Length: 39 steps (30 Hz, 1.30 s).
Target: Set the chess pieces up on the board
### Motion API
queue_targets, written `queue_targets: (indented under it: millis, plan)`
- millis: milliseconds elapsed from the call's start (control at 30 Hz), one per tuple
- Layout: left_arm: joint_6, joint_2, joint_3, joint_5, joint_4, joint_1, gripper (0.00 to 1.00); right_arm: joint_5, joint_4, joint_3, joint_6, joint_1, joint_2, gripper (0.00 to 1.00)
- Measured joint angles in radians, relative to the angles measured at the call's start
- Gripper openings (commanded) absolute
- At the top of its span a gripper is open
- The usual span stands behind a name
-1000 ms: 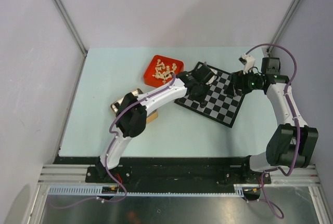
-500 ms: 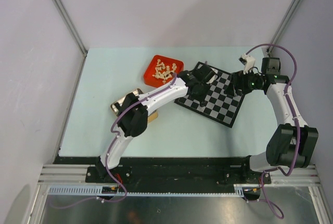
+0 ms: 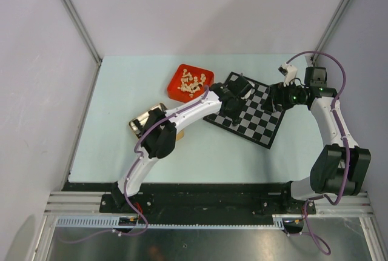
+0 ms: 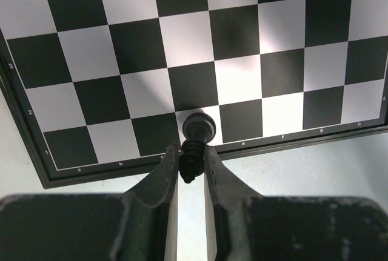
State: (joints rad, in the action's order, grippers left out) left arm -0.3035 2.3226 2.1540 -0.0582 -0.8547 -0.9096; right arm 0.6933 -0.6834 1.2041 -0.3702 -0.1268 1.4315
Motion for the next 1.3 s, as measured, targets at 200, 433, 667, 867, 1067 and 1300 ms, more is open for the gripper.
queue_targets:
  millis: [200, 433, 667, 867, 1067, 1300]
  plan:
    - [0.002, 0.004, 0.0, 0.0, -0.02, 0.0, 0.09, 0.0, 0.0, 0.0, 0.0, 0.0, 0.0, 0.89]
    - [0.008, 0.004, 0.0, 0.001, -0.029, 0.0, 0.09, 0.0, 0.0, 0.0, 0.0, -0.002, 0.0, 0.88]
    - [0.008, 0.014, 0.003, 0.002, -0.031, -0.002, 0.12, 0.0, 0.0, 0.0, 0.0, -0.002, 0.0, 0.89]
    - [0.008, 0.02, 0.016, 0.01, -0.032, -0.002, 0.15, 0.0, 0.0, 0.0, 0.0, -0.003, 0.0, 0.89]
    - [0.008, 0.024, 0.016, 0.012, -0.032, -0.002, 0.17, 0.001, 0.0, 0.0, 0.0, -0.006, 0.0, 0.89]
    - [0.008, 0.026, 0.019, 0.017, -0.032, -0.002, 0.27, 0.004, 0.0, 0.0, 0.0, -0.008, 0.0, 0.89]
